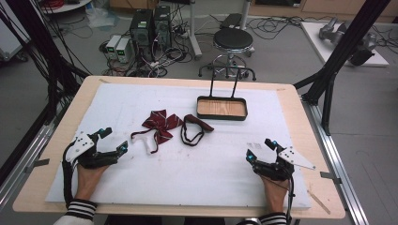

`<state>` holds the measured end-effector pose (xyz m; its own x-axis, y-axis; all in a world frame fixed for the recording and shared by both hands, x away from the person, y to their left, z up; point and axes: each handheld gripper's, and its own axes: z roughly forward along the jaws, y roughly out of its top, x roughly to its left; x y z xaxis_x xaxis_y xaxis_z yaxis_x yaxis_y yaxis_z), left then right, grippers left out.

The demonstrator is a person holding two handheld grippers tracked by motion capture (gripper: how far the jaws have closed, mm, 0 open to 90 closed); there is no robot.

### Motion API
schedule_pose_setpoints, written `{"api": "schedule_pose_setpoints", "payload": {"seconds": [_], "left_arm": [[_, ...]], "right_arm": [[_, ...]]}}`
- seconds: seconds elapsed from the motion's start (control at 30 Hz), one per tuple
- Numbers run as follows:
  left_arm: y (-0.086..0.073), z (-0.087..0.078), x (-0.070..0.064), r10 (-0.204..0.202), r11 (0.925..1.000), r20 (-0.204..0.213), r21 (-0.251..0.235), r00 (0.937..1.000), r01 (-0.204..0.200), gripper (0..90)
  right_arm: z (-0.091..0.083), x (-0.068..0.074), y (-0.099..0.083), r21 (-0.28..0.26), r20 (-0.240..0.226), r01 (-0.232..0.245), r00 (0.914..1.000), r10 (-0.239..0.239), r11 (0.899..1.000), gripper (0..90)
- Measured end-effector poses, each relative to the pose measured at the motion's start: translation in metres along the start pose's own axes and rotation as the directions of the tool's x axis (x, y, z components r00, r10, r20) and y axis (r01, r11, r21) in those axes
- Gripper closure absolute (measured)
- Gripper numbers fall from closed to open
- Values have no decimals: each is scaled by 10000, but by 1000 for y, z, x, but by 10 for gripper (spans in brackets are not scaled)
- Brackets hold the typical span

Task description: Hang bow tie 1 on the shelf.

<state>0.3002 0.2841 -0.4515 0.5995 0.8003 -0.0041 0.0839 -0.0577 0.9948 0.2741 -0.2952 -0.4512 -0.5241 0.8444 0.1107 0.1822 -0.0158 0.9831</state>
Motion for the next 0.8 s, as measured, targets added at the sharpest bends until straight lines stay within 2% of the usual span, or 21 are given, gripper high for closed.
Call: {"api": "schedule_pose_setpoints", "payload": {"seconds": [0.2, 0.53, 0.8], "left_arm": [[0, 0, 2, -143, 9999, 20, -44, 9999, 143, 142], [0, -1, 1, -133, 9999, -8, -46, 9999, 133, 140], [0, -1, 2, -235, 9997, 41, -91, 9997, 235, 104]], "right_arm": [[0, 0, 0, 21, -30, -124, 9999, 124, 9999, 107], [0, 0, 0, 19, 29, -119, 9999, 119, 9999, 107], [0, 0, 0, 28, 17, -158, 9999, 158, 9999, 107]]}}
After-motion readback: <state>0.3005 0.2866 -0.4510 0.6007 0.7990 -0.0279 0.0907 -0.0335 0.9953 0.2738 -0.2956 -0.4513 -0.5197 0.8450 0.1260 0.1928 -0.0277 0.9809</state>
